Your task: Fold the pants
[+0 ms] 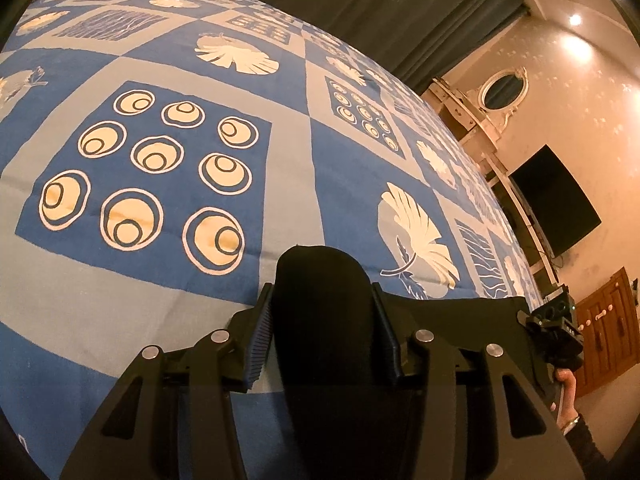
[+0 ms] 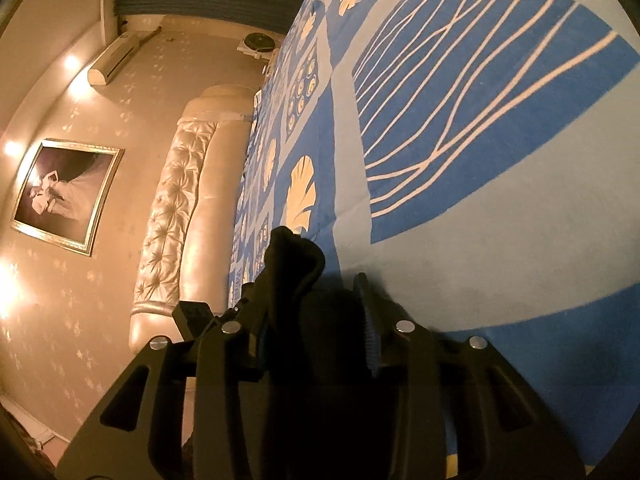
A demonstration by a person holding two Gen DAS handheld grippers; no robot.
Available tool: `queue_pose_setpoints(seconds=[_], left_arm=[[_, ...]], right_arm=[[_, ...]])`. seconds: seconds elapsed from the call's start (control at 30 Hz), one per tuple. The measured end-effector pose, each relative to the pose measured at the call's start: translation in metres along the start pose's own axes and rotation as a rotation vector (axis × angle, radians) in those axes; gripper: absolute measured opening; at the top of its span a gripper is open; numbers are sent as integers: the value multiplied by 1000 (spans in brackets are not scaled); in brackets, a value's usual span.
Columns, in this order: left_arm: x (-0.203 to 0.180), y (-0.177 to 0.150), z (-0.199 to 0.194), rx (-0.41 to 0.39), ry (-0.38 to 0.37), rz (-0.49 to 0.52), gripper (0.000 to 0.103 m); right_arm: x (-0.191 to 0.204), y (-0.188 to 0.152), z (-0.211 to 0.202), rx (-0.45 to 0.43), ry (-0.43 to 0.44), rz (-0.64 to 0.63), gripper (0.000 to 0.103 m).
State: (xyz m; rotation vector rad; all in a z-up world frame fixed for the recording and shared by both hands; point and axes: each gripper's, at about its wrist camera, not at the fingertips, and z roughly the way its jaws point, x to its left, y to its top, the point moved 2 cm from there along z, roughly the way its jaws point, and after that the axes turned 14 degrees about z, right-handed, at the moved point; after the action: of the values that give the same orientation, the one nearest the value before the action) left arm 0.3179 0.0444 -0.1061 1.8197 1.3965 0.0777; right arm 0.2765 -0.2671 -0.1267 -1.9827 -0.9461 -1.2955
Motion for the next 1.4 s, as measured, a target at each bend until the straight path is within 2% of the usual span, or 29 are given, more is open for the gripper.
queue_pose_setpoints(seconds=[0.17, 0.33, 0.53, 0.87, 1.03, 1.17, 1.2, 1.3, 1.33, 1.4], left_arm=[[0, -3, -9, 7, -13, -41, 53], [-3, -14, -21, 13, -19, -66, 70], [-8, -39, -43, 7, -29, -80, 81], [-31, -86, -76, 41, -27, -89, 85], [-42, -111, -91, 52, -45, -146, 85], [-55, -118, -93, 61, -14, -114, 85], [-56, -118, -92, 60, -5, -110, 85], [-60, -118, -88, 65, 36, -77, 85], [-61, -117, -86, 70, 53, -58, 84], [-65, -115, -84, 84, 88, -3, 83]], right_arm=[[-4, -9, -10, -4, 12, 17, 41], [-11, -25, -23, -5, 27, 31, 44], [-18, -49, -35, -12, 36, 40, 47], [-30, -93, -57, -21, 53, 80, 53], [-30, -114, -63, -13, 40, 67, 62], [-24, -118, -61, -27, 25, 65, 69], [-23, -118, -60, -29, 13, 63, 68], [-24, -124, -54, -20, -57, 57, 37], [-27, -125, -55, -18, -48, 70, 33], [-32, -129, -57, -24, -35, 99, 30]])
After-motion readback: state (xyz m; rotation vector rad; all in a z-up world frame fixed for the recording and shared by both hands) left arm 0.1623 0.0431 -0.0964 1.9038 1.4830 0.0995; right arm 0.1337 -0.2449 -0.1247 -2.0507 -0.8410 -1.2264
